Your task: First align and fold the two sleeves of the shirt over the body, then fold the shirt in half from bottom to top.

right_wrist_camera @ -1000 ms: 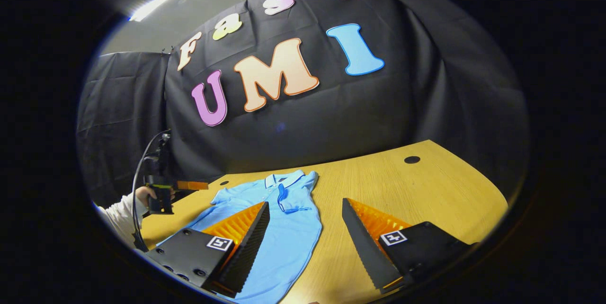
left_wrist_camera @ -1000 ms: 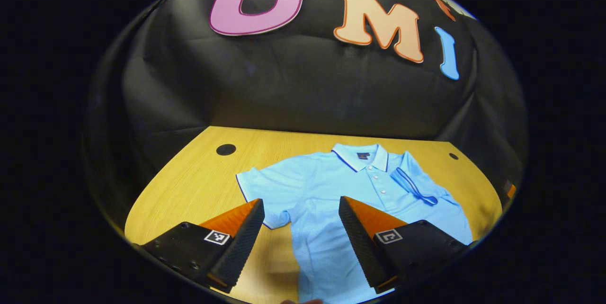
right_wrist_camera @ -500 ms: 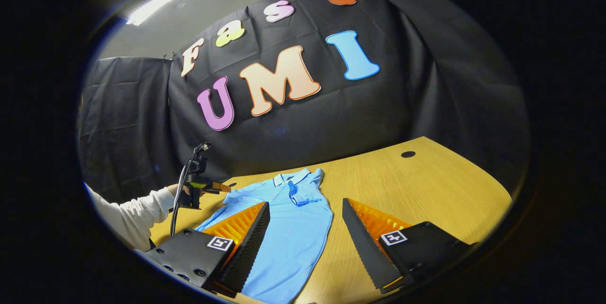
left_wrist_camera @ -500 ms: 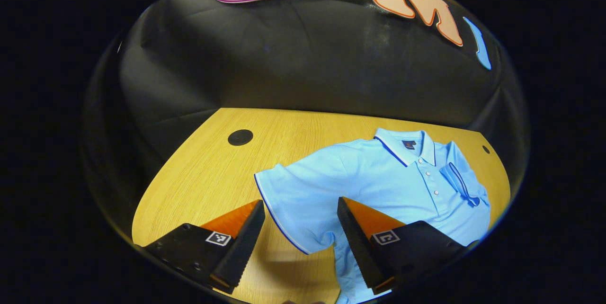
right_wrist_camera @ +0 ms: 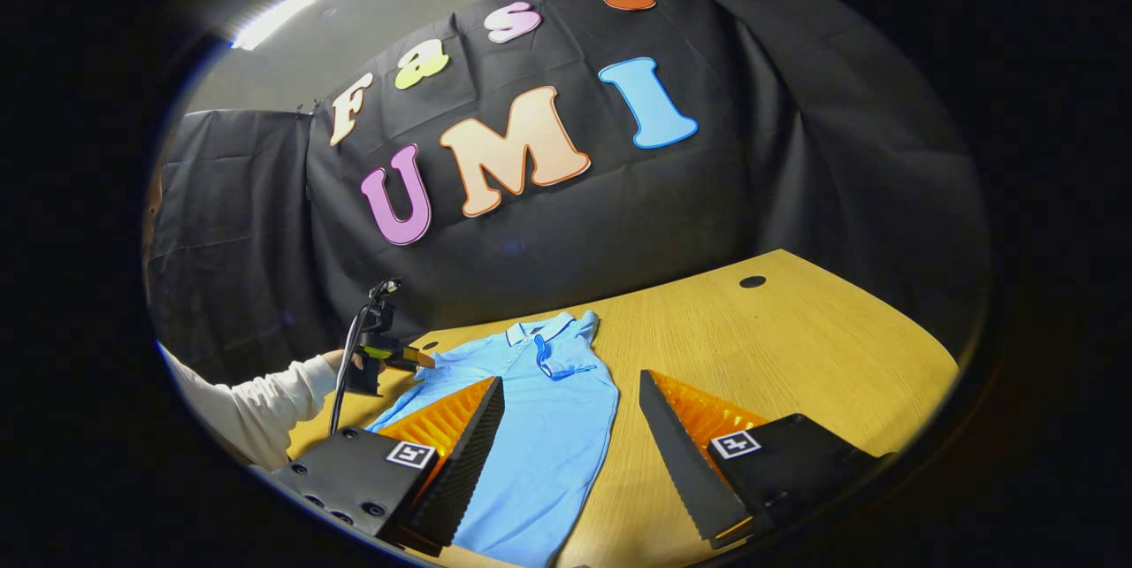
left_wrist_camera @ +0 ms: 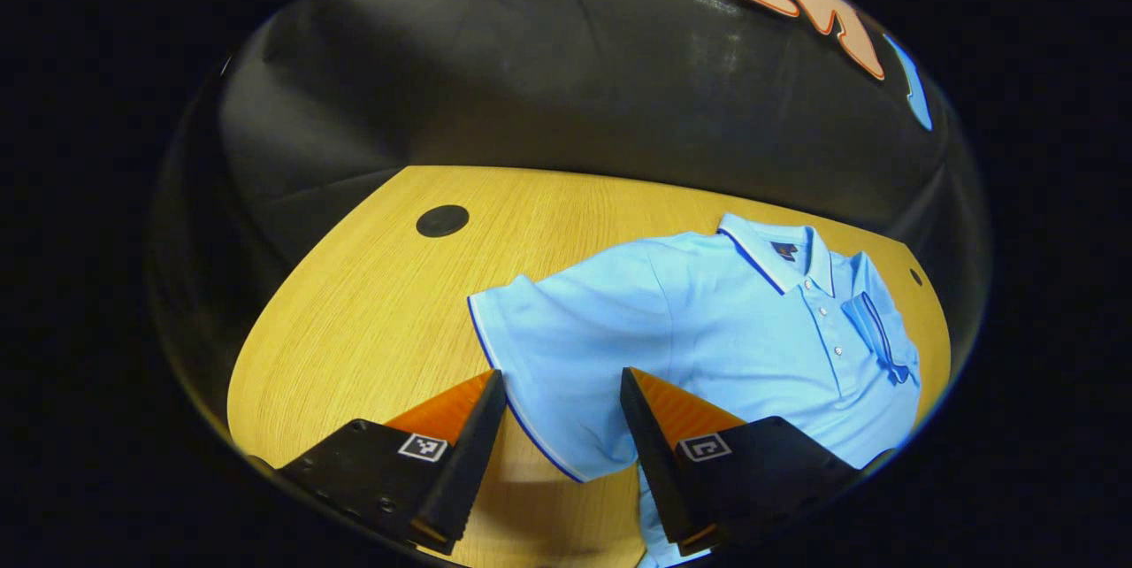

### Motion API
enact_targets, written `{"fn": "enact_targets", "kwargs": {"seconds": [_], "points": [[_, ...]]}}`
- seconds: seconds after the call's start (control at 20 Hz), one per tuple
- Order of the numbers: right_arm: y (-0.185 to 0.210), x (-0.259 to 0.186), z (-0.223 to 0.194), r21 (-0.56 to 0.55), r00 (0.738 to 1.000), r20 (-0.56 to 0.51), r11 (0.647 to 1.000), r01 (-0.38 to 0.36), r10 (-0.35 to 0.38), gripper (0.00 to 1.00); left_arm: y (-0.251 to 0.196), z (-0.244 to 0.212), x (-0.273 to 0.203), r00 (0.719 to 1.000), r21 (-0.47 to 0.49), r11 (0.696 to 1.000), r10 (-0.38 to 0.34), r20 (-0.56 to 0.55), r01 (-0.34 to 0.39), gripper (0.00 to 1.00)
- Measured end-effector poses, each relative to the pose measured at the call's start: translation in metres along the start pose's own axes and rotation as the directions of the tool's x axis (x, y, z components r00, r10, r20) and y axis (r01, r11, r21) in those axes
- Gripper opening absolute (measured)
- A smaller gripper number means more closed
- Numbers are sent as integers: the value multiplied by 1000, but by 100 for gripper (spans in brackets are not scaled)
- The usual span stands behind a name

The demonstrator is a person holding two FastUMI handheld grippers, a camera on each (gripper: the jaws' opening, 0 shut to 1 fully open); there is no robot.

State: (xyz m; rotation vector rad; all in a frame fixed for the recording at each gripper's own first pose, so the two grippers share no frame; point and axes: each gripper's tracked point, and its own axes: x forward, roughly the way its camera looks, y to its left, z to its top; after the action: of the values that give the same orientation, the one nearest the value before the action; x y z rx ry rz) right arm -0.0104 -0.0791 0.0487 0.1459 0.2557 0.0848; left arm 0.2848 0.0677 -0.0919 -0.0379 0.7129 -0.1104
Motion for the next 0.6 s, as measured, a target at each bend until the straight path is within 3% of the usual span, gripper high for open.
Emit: {"fn": "enact_targets", "kwargs": {"seconds": [0.25,0.35,0.5,0.6], "points": [[-2,0,-4,2,1000,-7,1000,14,-14,97,0,1,4,1000,22,1000,-1,4,1,68],[0,1,-6,4,1000,-12,1000,8,-8,97,-2,3,5,1000,26,1000,-18,13,17,55],[2,1,-10,11,1000,-18,1000,8,-8,97,-9,5,7,999,14,999,-39,20,39,20],[5,1,-14,14,1000,-22,1000,6,-6,97,-10,5,8,999,24,999,-34,16,33,7]]}}
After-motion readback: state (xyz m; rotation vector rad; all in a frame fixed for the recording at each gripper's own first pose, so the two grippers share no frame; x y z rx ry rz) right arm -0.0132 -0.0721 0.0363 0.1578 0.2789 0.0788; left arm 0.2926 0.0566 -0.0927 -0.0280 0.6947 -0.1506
